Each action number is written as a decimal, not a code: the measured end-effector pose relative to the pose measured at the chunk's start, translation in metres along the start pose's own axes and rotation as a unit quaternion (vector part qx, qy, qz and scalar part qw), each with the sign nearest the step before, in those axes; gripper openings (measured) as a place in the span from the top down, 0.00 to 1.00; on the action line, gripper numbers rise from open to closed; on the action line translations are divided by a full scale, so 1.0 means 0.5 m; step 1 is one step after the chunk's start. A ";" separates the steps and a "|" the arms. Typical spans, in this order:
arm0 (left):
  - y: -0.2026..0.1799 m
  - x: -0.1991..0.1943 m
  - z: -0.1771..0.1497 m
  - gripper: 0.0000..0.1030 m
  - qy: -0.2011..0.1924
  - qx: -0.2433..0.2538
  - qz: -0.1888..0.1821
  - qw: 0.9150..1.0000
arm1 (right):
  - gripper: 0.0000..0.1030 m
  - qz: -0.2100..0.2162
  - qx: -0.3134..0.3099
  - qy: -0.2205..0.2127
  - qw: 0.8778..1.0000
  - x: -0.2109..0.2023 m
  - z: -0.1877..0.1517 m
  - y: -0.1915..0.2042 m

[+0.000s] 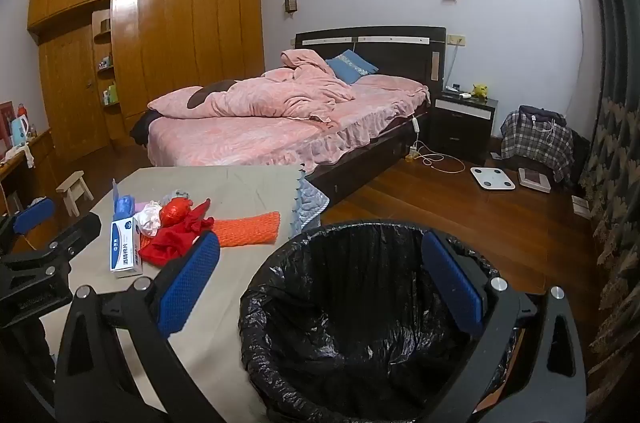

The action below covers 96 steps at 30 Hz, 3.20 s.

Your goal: Collect trash

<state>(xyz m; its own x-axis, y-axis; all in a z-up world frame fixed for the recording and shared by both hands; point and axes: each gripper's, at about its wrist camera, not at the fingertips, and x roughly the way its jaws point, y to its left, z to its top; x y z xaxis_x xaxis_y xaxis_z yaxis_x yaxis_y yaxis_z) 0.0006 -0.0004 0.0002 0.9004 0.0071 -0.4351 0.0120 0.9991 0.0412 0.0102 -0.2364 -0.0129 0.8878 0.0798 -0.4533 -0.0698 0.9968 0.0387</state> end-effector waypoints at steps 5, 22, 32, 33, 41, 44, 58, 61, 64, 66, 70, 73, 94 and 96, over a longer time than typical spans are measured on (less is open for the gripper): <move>0.001 -0.001 0.001 0.06 -0.004 -0.005 0.000 1.000 | 0.05 0.002 0.001 0.002 1.000 0.000 0.000 0.000; 0.004 0.003 0.003 0.06 -0.007 -0.004 -0.003 1.000 | 0.05 -0.001 0.003 0.003 1.000 0.002 -0.001 0.001; 0.005 0.005 0.004 0.06 -0.008 -0.005 -0.003 1.000 | 0.05 -0.002 0.002 0.002 1.000 0.001 0.000 -0.006; 0.005 0.006 0.004 0.06 -0.008 -0.004 -0.004 1.000 | 0.05 -0.002 0.002 0.002 1.000 0.001 0.000 -0.006; 0.004 0.002 0.002 0.06 -0.008 -0.005 -0.003 1.000 | 0.05 -0.002 0.002 0.003 1.000 0.001 0.001 -0.006; 0.005 0.006 0.004 0.06 -0.008 -0.005 -0.004 1.000 | 0.05 -0.003 0.002 0.002 1.000 0.001 0.000 -0.006; 0.005 0.007 0.003 0.06 -0.008 -0.005 -0.004 1.000 | 0.05 -0.003 0.001 0.003 1.000 0.003 0.001 -0.006; 0.009 0.007 0.008 0.06 -0.008 -0.006 -0.004 1.000 | 0.05 -0.003 0.001 0.003 1.000 0.003 0.002 -0.005; 0.008 0.006 0.007 0.06 -0.008 -0.006 -0.004 1.000 | 0.05 -0.003 0.001 0.003 1.000 0.003 0.002 -0.005; 0.009 0.009 0.009 0.06 -0.009 -0.006 -0.003 1.000 | 0.05 -0.003 0.001 0.003 1.000 0.003 0.002 -0.005; 0.008 0.006 0.007 0.06 -0.008 -0.007 -0.004 1.000 | 0.05 -0.003 0.001 0.004 1.000 0.004 0.002 -0.005; 0.007 0.006 0.006 0.06 -0.008 -0.006 -0.003 1.000 | 0.05 -0.003 0.001 0.004 1.000 0.005 0.002 -0.004; 0.003 -0.003 0.001 0.06 -0.008 -0.008 -0.003 1.000 | 0.05 -0.004 -0.001 0.007 1.000 0.013 -0.013 -0.010; 0.004 -0.003 0.001 0.06 -0.007 -0.008 -0.003 1.000 | 0.05 -0.003 -0.002 0.009 1.000 0.019 -0.015 -0.003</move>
<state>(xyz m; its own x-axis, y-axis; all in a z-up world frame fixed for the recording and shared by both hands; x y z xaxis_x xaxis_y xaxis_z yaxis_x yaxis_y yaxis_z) -0.0006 0.0015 0.0014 0.9066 0.0011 -0.4220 0.0099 0.9997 0.0240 0.0155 -0.2372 -0.0240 0.8803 0.0745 -0.4686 -0.0672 0.9972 0.0324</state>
